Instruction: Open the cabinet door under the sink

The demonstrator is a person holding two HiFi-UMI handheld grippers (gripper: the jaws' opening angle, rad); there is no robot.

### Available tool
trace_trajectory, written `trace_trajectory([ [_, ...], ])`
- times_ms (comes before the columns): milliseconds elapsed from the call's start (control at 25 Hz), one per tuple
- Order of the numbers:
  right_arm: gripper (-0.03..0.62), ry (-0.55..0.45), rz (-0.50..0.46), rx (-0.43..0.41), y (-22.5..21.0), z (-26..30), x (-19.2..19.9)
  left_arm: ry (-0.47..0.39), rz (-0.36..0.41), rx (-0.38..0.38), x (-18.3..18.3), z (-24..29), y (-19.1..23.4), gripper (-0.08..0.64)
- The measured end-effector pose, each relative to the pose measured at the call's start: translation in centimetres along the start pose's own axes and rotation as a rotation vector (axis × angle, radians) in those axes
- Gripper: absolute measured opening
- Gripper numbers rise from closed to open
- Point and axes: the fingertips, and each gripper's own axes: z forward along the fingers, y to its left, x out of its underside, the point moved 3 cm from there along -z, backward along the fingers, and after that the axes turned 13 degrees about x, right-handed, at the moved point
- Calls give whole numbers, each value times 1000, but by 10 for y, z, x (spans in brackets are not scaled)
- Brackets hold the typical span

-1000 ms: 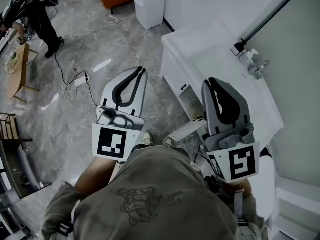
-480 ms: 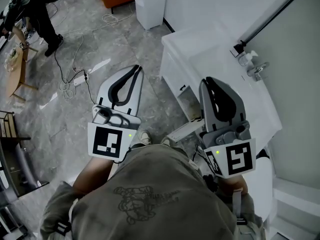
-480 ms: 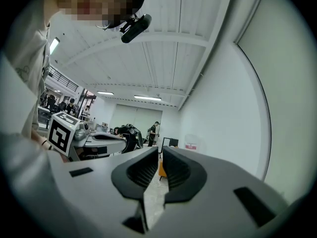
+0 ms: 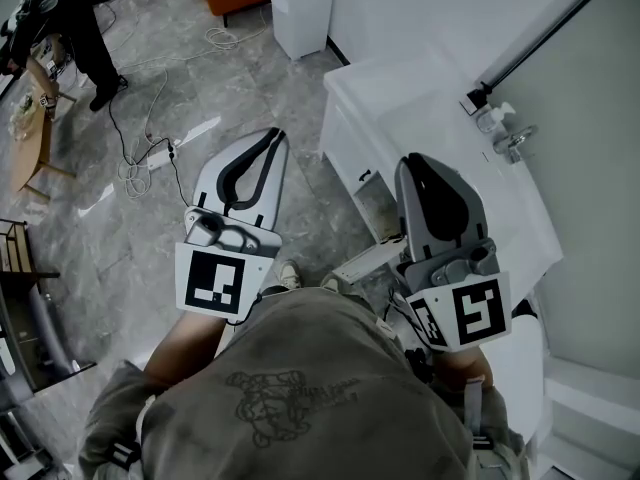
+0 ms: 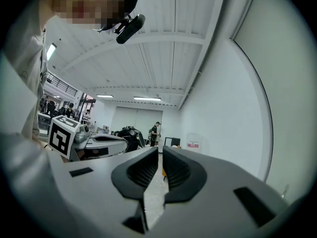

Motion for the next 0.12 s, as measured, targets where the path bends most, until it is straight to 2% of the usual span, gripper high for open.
trace_trajectory([
  [120,44,5,-2,-5,3,1,1,-2,2,4,-2,-1,0,26],
])
